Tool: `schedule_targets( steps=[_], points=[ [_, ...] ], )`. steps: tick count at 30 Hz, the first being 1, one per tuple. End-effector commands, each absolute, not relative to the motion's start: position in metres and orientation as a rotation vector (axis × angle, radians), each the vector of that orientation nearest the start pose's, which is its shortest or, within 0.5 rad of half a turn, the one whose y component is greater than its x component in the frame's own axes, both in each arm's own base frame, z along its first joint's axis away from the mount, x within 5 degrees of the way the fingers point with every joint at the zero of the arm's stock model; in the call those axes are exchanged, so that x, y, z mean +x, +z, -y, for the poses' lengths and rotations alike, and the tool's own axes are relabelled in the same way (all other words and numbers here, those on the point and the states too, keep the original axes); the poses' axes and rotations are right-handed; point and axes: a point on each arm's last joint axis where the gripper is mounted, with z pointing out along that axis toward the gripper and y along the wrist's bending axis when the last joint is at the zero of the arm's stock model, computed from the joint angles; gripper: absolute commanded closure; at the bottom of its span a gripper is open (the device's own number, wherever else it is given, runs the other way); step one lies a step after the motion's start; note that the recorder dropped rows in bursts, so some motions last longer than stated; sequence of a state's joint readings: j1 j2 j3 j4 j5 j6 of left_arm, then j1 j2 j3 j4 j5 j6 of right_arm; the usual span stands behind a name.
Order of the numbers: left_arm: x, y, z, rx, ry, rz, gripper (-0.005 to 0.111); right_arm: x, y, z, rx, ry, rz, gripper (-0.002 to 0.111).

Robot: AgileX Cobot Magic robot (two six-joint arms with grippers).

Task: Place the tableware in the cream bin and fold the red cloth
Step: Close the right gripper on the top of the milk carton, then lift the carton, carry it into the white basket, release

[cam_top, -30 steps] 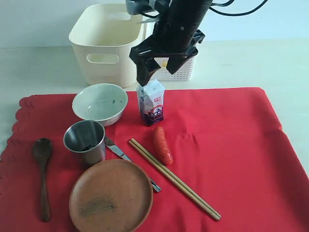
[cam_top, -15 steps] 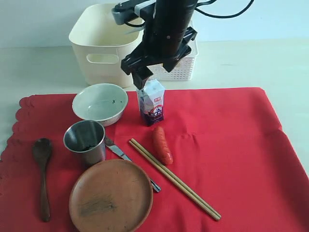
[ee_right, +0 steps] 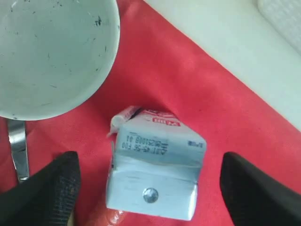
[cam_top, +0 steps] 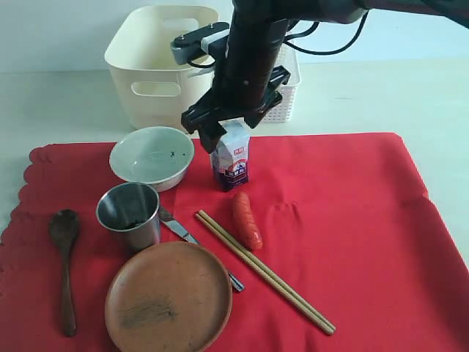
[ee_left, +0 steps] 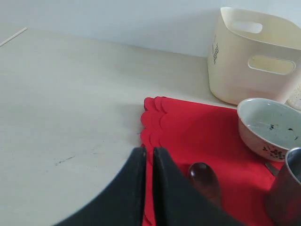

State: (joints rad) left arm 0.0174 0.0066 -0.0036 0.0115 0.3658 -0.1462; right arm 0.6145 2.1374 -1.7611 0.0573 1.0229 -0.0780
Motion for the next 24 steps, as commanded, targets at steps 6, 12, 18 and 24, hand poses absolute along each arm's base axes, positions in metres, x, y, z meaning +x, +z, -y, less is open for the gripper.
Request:
schedule_targets(
  steps=[6, 12, 18, 24],
  points=[
    [0.053, 0.181, -0.001, -0.145, -0.076, -1.840, 0.099, 0.372, 0.177, -0.270, -0.952, 0.186, -2.788, 0.031],
    [0.053, 0.181, -0.001, -0.145, -0.076, -1.840, 0.099, 0.374, 0.173, -0.272, -0.941, 0.191, -2.775, 0.031],
    [0.053, 0.181, -0.001, -0.145, -0.076, -1.840, 0.099, 0.375, 0.162, -0.272, -0.947, 0.183, -2.796, 0.031],
    [0.053, 0.181, -0.001, -0.145, -0.076, -1.840, 0.099, 0.376, 0.153, -0.272, -0.934, 0.167, -2.818, 0.034]
  ],
)
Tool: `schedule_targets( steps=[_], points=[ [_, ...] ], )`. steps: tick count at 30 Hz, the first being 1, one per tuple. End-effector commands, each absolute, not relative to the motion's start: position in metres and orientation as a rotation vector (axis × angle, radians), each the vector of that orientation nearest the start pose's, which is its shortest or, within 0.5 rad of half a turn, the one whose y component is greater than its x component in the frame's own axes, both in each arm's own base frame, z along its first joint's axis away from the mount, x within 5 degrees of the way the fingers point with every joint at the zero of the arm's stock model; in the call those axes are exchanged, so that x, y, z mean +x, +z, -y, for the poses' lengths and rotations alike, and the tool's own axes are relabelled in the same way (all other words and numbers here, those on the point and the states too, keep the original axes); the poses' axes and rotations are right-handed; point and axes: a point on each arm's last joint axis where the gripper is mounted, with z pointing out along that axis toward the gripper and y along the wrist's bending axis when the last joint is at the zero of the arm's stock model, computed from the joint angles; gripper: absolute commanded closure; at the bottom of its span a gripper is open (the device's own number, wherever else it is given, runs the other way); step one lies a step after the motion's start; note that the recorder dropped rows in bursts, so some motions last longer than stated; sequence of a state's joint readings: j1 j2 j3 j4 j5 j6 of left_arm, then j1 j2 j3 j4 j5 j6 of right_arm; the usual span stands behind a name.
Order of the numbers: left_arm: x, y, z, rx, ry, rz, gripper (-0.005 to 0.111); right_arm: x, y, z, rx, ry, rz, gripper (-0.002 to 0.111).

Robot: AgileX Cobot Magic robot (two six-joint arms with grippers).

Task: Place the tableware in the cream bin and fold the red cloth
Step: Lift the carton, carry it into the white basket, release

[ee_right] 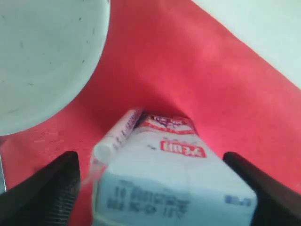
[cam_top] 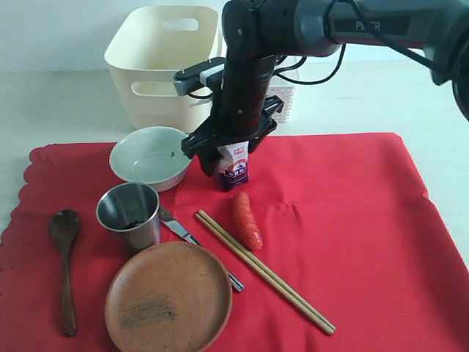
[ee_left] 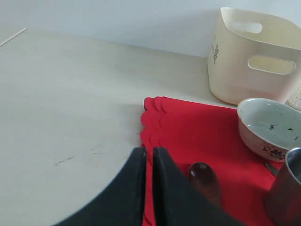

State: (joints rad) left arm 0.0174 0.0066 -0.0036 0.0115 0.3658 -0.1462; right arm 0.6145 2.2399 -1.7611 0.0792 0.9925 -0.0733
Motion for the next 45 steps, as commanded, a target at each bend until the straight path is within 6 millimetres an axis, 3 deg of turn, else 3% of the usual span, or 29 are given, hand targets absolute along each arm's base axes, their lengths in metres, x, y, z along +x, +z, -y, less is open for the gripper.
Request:
schedule_targets(
  steps=[1, 10, 15, 16, 25, 28, 31, 37, 45],
  points=[
    [0.053, 0.181, -0.001, -0.145, -0.076, -1.840, 0.099, 0.376, 0.152, -0.272, -0.933, 0.162, -2.816, 0.035],
    [0.053, 0.181, -0.001, -0.145, -0.076, -1.840, 0.099, 0.379, 0.159, -0.269, -0.914, 0.109, -2.793, 0.073],
    [0.053, 0.181, -0.001, -0.145, -0.076, -1.840, 0.099, 0.378, 0.173, -0.267, -0.912, 0.102, -2.766, 0.099],
    [0.053, 0.181, -0.001, -0.145, -0.076, -1.840, 0.099, 0.377, 0.183, -0.266, -0.909, 0.109, -2.747, 0.108],
    [0.053, 0.181, -0.001, -0.145, -0.076, -1.840, 0.099, 0.360, 0.269, -0.252, -0.895, 0.128, -2.572, 0.108],
    [0.053, 0.181, -0.001, -0.145, -0.076, -1.840, 0.099, 0.353, 0.303, -0.239, -0.894, 0.054, -2.473, 0.108],
    [0.053, 0.181, -0.001, -0.145, -0.076, -1.840, 0.099, 0.351, 0.321, -0.229, -0.905, -0.049, -2.402, 0.108],
    [0.053, 0.181, -0.001, -0.145, -0.076, -1.840, 0.099, 0.356, 0.336, -0.220, -0.919, -0.190, -2.280, 0.108],
    [0.053, 0.181, -0.001, -0.145, -0.076, -1.840, 0.099, 0.396, 0.349, -0.181, -0.688, -0.038, -2.137, 0.108]
  ],
)
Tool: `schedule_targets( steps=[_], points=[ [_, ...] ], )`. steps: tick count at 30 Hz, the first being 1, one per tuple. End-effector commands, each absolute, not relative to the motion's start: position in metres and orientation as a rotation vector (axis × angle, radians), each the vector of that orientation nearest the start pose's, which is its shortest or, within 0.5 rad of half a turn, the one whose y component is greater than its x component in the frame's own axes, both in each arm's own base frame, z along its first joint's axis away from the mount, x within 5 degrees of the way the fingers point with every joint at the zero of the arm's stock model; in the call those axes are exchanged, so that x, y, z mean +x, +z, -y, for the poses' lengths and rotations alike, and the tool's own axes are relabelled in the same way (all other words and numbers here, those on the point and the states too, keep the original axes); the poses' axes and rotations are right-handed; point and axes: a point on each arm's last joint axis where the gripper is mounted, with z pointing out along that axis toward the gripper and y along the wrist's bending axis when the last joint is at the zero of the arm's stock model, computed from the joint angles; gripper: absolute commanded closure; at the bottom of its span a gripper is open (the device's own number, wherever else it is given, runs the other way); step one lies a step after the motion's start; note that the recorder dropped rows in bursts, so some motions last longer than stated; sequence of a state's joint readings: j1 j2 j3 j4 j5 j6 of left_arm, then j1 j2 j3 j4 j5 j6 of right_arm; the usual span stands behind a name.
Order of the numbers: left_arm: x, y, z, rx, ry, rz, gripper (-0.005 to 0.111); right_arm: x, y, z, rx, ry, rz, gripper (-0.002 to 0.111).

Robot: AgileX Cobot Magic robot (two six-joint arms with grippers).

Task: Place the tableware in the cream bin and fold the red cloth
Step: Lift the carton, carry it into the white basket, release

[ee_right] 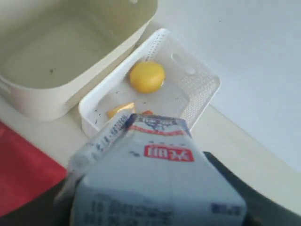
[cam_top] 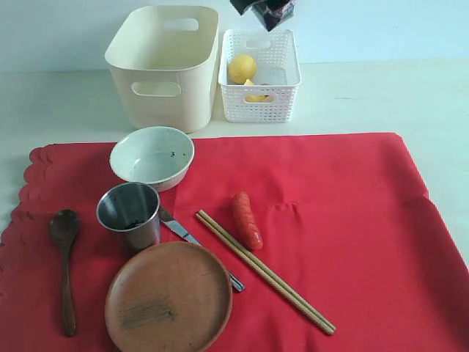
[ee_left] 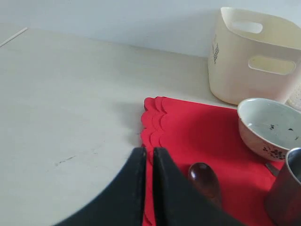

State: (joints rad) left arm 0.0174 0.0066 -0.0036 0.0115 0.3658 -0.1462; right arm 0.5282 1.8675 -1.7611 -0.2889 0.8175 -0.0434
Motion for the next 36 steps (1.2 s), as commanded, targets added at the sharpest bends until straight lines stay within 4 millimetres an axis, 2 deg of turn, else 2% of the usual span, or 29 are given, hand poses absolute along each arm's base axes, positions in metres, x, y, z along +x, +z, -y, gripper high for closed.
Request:
schedule_targets(
  steps=[1, 4, 8, 13, 19, 26, 36],
  points=[
    [0.053, 0.181, -0.001, -0.145, -0.076, -1.840, 0.099, 0.399, 0.350, -0.177, -0.669, -0.020, -2.130, 0.108],
    [0.053, 0.181, -0.001, -0.145, -0.076, -1.840, 0.099, 0.412, 0.345, -0.161, -0.632, 0.060, -2.129, 0.108],
    [0.053, 0.181, -0.001, -0.145, -0.076, -1.840, 0.099, 0.433, 0.319, -0.151, -0.603, 0.086, -2.157, 0.108],
    [0.053, 0.181, -0.001, -0.145, -0.076, -1.840, 0.099, 0.453, 0.283, -0.155, -0.610, 0.078, -2.168, 0.108],
    [0.053, 0.181, -0.001, -0.145, -0.076, -1.840, 0.099, 0.471, 0.252, -0.160, -0.598, 0.075, -2.130, 0.108],
    [0.053, 0.181, -0.001, -0.145, -0.076, -1.840, 0.099, 0.489, 0.233, -0.166, -0.573, 0.075, -2.051, 0.108],
    [0.053, 0.181, -0.001, -0.145, -0.076, -1.840, 0.099, 0.529, 0.206, -0.171, -0.578, 0.055, -2.079, 0.108]
  ],
)
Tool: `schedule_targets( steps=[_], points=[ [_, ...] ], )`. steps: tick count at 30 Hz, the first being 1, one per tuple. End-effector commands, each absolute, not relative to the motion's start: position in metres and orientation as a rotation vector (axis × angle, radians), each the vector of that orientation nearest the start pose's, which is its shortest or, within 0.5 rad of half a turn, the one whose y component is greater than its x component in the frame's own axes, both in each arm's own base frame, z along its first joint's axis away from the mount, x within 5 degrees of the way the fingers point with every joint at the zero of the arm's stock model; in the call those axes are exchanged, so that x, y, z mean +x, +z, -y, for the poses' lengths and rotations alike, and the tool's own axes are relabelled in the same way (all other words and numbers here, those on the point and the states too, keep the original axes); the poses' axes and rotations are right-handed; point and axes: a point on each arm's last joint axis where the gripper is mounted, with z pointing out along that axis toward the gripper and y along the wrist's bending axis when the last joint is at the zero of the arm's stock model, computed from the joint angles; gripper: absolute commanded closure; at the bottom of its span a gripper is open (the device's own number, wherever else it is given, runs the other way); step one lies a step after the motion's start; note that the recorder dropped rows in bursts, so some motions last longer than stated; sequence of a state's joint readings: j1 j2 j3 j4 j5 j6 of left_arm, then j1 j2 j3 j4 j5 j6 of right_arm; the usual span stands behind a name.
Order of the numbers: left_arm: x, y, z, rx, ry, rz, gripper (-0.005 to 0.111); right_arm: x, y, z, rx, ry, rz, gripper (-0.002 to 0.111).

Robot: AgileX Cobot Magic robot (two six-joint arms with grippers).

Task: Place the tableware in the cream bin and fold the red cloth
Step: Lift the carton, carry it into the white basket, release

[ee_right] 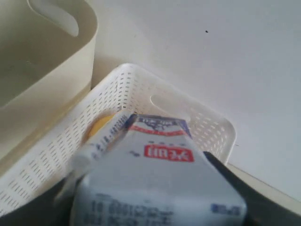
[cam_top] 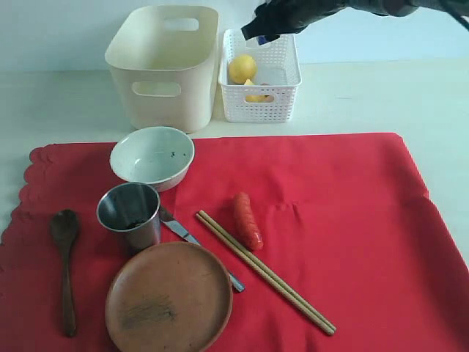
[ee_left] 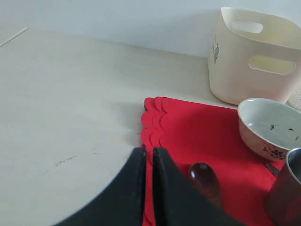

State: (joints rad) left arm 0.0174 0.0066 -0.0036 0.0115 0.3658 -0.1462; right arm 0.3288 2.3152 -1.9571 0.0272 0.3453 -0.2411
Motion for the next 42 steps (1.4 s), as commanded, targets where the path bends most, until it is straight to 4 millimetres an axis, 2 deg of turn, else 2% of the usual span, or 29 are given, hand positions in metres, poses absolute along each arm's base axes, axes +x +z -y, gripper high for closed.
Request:
schedule_targets(
  steps=[1, 9, 21, 25, 32, 35, 38, 42],
  points=[
    [0.053, 0.181, -0.001, -0.145, -0.076, -1.840, 0.099, 0.535, 0.202, -0.167, -0.568, 0.050, -2.085, 0.108],
    [0.053, 0.181, -0.001, -0.145, -0.076, -1.840, 0.099, 0.554, 0.179, -0.163, -0.565, 0.041, -2.142, 0.108],
    [0.053, 0.181, -0.001, -0.145, -0.076, -1.840, 0.099, 0.558, 0.156, -0.164, -0.646, 0.004, -2.146, 0.107],
    [0.053, 0.181, -0.001, -0.145, -0.076, -1.840, 0.099, 0.558, 0.150, -0.164, -0.650, 0.003, -2.155, 0.093],
    [0.053, 0.181, -0.001, -0.145, -0.076, -1.840, 0.099, 0.559, 0.155, -0.164, -0.646, 0.001, -2.139, 0.050],
    [0.053, 0.181, -0.001, -0.145, -0.076, -1.840, 0.099, 0.558, 0.160, -0.164, -0.644, 0.001, -2.131, 0.036],
    [0.053, 0.181, -0.001, -0.145, -0.076, -1.840, 0.099, 0.558, 0.165, -0.164, -0.643, 0.001, -2.126, 0.029],
    [0.053, 0.181, -0.001, -0.145, -0.076, -1.840, 0.099, 0.555, 0.179, -0.163, -0.643, 0.001, -2.125, 0.028]
  ],
)
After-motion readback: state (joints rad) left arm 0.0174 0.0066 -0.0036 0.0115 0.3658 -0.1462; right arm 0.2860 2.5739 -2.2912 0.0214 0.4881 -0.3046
